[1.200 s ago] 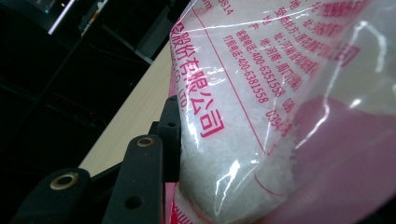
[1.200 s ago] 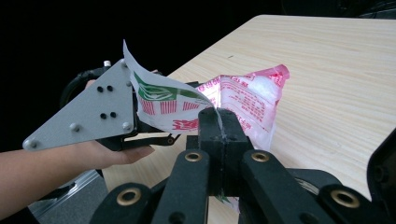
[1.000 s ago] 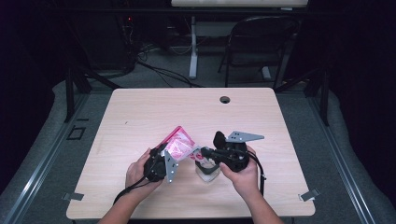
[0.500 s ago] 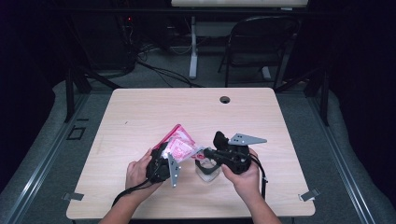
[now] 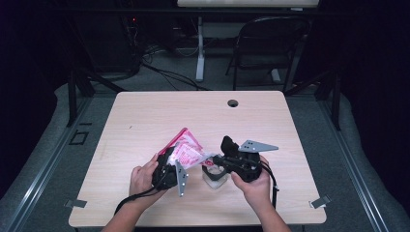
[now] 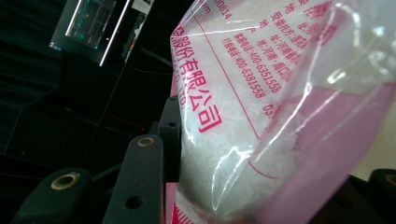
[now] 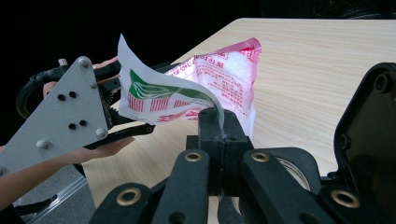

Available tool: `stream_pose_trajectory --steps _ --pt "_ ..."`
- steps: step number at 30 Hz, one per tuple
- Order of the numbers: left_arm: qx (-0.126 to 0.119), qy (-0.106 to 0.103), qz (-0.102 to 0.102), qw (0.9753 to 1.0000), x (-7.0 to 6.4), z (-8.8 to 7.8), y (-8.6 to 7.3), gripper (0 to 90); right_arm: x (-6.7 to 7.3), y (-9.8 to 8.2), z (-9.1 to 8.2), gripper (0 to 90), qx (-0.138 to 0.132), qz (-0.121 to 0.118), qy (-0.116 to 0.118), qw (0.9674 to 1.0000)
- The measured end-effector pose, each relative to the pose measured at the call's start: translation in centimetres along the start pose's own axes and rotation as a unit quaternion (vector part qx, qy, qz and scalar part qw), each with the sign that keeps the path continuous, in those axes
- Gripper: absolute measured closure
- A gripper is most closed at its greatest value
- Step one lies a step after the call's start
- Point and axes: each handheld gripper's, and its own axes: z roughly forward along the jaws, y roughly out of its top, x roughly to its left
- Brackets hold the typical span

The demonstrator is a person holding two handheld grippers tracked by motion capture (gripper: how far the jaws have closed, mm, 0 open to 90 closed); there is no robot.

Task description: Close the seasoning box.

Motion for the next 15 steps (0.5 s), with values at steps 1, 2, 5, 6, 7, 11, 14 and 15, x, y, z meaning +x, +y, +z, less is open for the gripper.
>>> stream_pose_trajectory --steps 1,2,5,6,7,11,14,15 --pt "-0.001 0.002 0.002 1.0 -0.01 -0.02 0.02 64.9 -0.02 -0.02 -0.01 90.0 -0.001 0.001 0.0 1.0" --pt "0.0 0.004 0.005 1.0 0.01 -0.06 0.06 64.9 -0.05 -0.06 0.02 90.0 -0.002 0.004 0.001 1.0" --pt "0.003 0.007 0.016 0.9998 0.14 -0.16 0.19 64.9 -0.13 -0.16 -0.05 90.0 0.0 0.003 -0.001 1.0" --pt "0.002 0.009 0.019 0.9998 0.2 -0.17 0.25 64.9 -0.12 -0.19 -0.11 90.0 0.001 0.002 -0.002 1.0" --pt "0.0 0.008 0.015 0.9998 0.15 -0.17 0.31 64.9 -0.1 -0.2 -0.15 90.0 -0.001 0.003 -0.001 1.0" --pt "0.002 0.01 0.031 0.9995 0.29 -0.34 0.61 64.9 -0.13 -0.25 -0.43 90.0 -0.003 0.005 -0.002 1.0" --pt "0.005 0.006 0.041 0.9991 0.44 -0.44 0.78 65.0 -0.19 -0.28 -0.53 90.0 -0.004 0.007 -0.005 1.0" --pt "0.005 0.005 0.042 0.9991 0.51 -0.46 0.8 65.0 -0.19 -0.28 -0.54 90.0 -0.004 0.007 -0.005 1.0"
